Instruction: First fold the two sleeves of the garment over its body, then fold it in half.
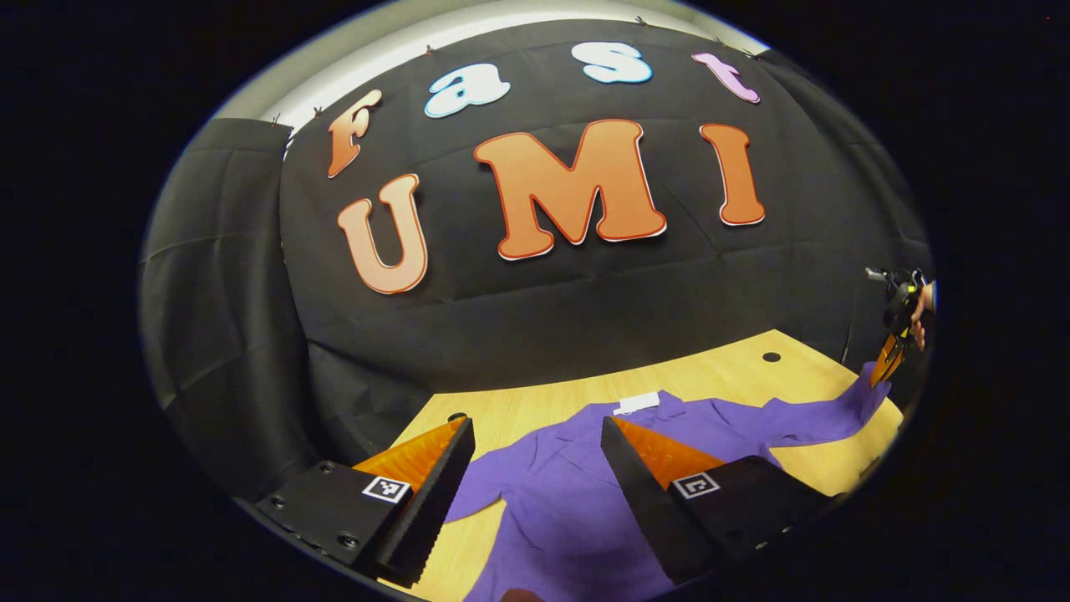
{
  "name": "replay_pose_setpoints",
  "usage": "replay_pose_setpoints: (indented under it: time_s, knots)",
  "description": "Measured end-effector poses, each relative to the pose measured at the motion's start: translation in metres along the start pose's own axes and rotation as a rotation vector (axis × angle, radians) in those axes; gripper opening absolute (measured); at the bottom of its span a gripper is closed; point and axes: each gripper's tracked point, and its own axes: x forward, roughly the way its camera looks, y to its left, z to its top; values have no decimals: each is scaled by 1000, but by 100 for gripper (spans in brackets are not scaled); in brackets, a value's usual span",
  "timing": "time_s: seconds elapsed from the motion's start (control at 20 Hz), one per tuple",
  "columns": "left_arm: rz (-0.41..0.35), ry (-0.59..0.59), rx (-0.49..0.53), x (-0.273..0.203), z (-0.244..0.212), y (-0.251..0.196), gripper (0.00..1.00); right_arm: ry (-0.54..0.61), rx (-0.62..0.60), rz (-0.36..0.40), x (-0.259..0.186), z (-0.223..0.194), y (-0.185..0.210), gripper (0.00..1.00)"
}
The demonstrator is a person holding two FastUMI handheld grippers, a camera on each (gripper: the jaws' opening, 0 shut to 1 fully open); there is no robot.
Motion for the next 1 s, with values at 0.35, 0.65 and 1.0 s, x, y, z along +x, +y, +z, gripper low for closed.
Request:
replay_pose_setpoints:
  time_s: [0.35, 0.65, 1.0]
  knots:
    - [-70, -20, -35, 38, -16, 68, 98, -87, -62, 44, -60, -15, 110, 3]
    - [-40, -15, -71, 51, -43, 136, 98, -86, -166, 94, -76, -38, 212, 3]
    - [84, 31, -103, 48, -81, 217, 98, -77, -321, 172, -81, -55, 327, 3]
